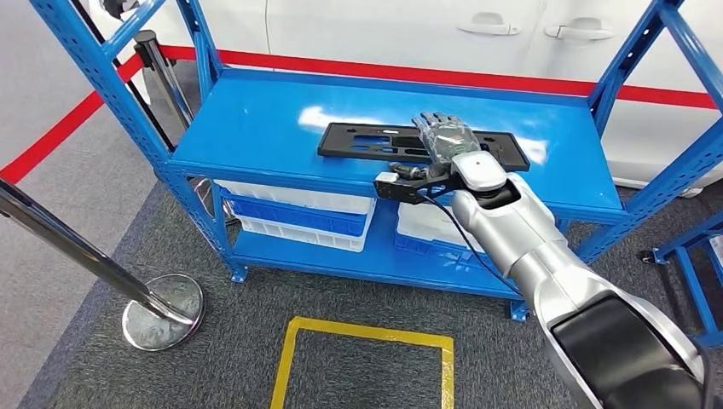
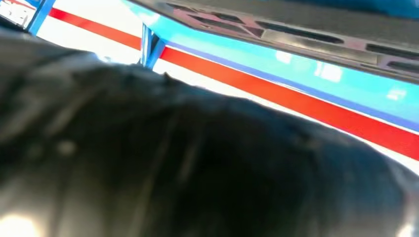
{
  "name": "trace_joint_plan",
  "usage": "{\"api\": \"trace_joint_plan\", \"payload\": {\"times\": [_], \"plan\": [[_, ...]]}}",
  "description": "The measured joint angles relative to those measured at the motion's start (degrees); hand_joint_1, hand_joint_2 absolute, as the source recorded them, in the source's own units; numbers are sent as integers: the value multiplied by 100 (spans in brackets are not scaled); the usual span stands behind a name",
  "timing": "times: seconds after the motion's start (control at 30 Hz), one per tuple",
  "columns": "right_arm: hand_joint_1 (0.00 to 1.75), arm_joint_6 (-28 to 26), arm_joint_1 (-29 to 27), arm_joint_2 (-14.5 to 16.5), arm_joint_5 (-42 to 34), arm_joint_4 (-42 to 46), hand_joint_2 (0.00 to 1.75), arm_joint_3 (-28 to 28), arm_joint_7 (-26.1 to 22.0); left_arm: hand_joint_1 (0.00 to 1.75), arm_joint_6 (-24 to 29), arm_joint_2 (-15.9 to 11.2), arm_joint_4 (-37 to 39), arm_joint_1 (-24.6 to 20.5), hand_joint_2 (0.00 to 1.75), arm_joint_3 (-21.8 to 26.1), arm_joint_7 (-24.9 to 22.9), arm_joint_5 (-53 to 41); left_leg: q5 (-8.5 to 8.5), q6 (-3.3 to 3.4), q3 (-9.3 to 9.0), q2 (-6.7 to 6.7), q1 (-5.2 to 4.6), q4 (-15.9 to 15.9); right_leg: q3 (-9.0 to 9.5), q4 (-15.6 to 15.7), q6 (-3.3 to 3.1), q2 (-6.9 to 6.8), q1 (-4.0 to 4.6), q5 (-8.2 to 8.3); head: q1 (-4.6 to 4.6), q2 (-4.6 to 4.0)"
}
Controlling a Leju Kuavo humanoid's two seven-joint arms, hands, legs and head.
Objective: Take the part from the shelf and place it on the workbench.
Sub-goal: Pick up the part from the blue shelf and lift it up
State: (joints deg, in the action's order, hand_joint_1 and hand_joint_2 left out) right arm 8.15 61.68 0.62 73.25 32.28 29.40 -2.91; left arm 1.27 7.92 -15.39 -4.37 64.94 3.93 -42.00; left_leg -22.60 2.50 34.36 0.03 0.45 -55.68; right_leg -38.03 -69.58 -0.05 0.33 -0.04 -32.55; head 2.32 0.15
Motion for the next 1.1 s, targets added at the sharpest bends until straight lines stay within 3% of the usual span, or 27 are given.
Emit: {"api": "trace_joint_plan", "payload": {"times": [0.07,0.1,0.17,0.2,0.27,0.4,0.47,0.53,0.57,0.6,0.67,0.73,0.8,0.87,0.93,1.03,1.07,1.1], "plan": [[0,5,-41,-5,-7,-23,0,1,-10,0,-2,2,0,-4,0,19,-1,-17,-57,-19,-29,-8,25,-25,-324,-417,73,-4,-70,-4,0,0],[0,7,-55,-5,-9,-31,0,2,-17,0,-3,5,0,-5,0,24,-2,-29,-98,-42,-46,-14,46,-56,-333,-308,110,-9,-104,168,0,1],[0,9,-59,-7,-11,-36,0,2,-30,0,-5,13,0,0,0,31,-10,-50,-206,-112,-77,-20,92,-153,-106,346,173,-25,-161,637,-1,1],[0,12,-53,-8,-13,-42,0,3,-36,0,-7,15,0,-1,0,38,-14,-57,-262,-157,-74,-25,98,-219,25,658,186,-31,-165,790,-7,1],[0,22,-57,-8,-15,-57,0,5,-43,0,-7,12,0,-6,0,54,-17,-64,-321,-231,-42,-36,91,-294,130,893,131,-28,-136,800,-12,1],[0,27,-38,2,-18,-65,0,11,-59,0,-8,15,0,-12,0,66,-19,-77,-427,-337,-8,-35,99,-409,177,941,-53,-11,-130,743,-11,1],[0,31,-15,17,-22,-69,0,11,-68,0,-9,18,0,-5,0,71,-18,-78,-693,-362,252,-26,104,-960,239,969,-126,-7,-128,727,-7,1],[0,40,-15,29,-31,-80,0,11,-78,0,-9,16,-1,-7,0,76,-12,-78,-968,-370,708,-24,102,-1762,276,969,-169,-7,-93,699,-6,1],[0,45,-22,34,-37,-87,0,11,-81,0,-9,15,-1,-6,0,78,-9,-78,-989,-364,872,-24,99,-1997,294,968,-183,-8,-76,683,-5,1],[0,48,-27,37,-43,-92,0,12,-85,0,-11,15,-1,-4,0,80,-6,-79,-893,-347,930,-24,96,-2012,315,967,-190,-6,-60,666,-4,1],[0,50,-26,41,-62,-96,0,13,-92,0,-16,14,-1,3,0,89,-4,-87,-440,-278,709,-24,82,-1406,375,966,-191,3,-37,623,-5,1],[0,49,-16,41,-81,-101,0,13,-99,0,-20,10,-2,4,0,106,-3,-93,-133,-205,359,-23,42,-657,423,968,-166,9,-12,580,-7,0],[0,50,-10,41,-94,-109,0,14,-108,0,-22,8,-2,-8,0,117,-3,-92,-119,-174,215,-24,5,-369,436,984,-120,7,-6,561,-9,0],[0,53,-7,42,-104,-113,0,18,-120,0,-25,10,-2,-21,0,121,-4,-92,-114,-148,183,-24,16,-303,450,1010,-62,1,-13,550,-9,1],[0,57,5,38,-110,-115,0,24,-127,0,-25,17,-2,-14,0,127,-10,-93,-98,-96,112,-16,44,-220,397,852,-9,-3,-15,431,-13,1],[0,69,-6,15,-116,-134,0,28,-128,0,-24,23,-2,-7,0,151,-20,-93,-117,-33,56,-8,50,-184,-96,-104,40,-3,-35,11,-17,0],[0,77,-26,8,-118,-146,0,34,-131,0,-24,23,-1,-9,0,161,-20,-94,-130,-27,51,-11,49,-190,-275,-393,53,-4,-43,-60,-17,0],[0,86,-46,5,-122,-156,0,41,-134,0,-25,24,-2,-10,0,167,-20,-94,-147,-28,42,-15,49,-200,-373,-502,62,-5,-54,-22,-17,0]]}}
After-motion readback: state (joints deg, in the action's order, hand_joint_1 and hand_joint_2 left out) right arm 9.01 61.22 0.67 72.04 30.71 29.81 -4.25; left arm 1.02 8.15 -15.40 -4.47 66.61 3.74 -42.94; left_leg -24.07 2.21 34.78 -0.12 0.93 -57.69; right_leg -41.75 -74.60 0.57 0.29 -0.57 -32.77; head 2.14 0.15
